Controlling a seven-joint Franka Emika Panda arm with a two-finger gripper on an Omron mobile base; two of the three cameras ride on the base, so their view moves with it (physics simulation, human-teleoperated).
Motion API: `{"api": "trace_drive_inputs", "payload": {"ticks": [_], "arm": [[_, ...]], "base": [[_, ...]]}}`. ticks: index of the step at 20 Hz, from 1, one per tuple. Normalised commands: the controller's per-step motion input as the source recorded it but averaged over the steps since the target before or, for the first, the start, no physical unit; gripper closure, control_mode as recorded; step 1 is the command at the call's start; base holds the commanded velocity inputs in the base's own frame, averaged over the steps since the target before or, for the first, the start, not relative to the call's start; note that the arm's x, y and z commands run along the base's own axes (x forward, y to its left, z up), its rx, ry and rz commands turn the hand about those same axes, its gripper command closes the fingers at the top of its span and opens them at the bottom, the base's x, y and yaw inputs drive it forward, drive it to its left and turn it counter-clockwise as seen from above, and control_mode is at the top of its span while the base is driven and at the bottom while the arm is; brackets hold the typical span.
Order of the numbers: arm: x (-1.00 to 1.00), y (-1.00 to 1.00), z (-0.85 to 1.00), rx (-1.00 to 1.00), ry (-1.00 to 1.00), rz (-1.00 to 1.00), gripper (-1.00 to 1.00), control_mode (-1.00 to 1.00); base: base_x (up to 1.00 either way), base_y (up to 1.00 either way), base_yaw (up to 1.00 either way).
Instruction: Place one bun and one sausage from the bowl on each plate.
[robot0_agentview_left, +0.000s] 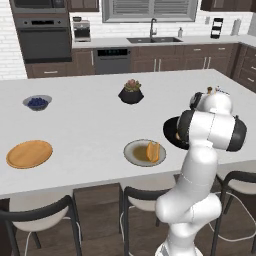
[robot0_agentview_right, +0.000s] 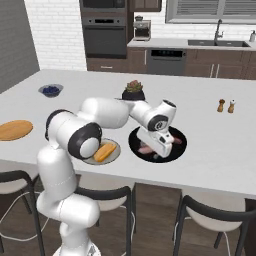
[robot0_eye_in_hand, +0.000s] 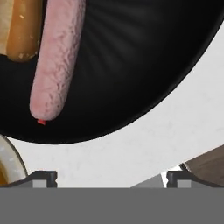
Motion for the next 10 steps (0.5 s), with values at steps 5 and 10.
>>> {"api": "trace_drive_inputs", "payload": {"ticks": [5, 10], "arm": [[0.62, 0.00, 0.00, 0.00, 0.01, 0.00, -1.00, -1.00], [0.66, 0.08, -0.34, -0.02, 0.01, 0.00, -1.00, -1.00]], "base": [[0.00, 0.00, 0.00], [0.00, 0.00, 0.00]]}}
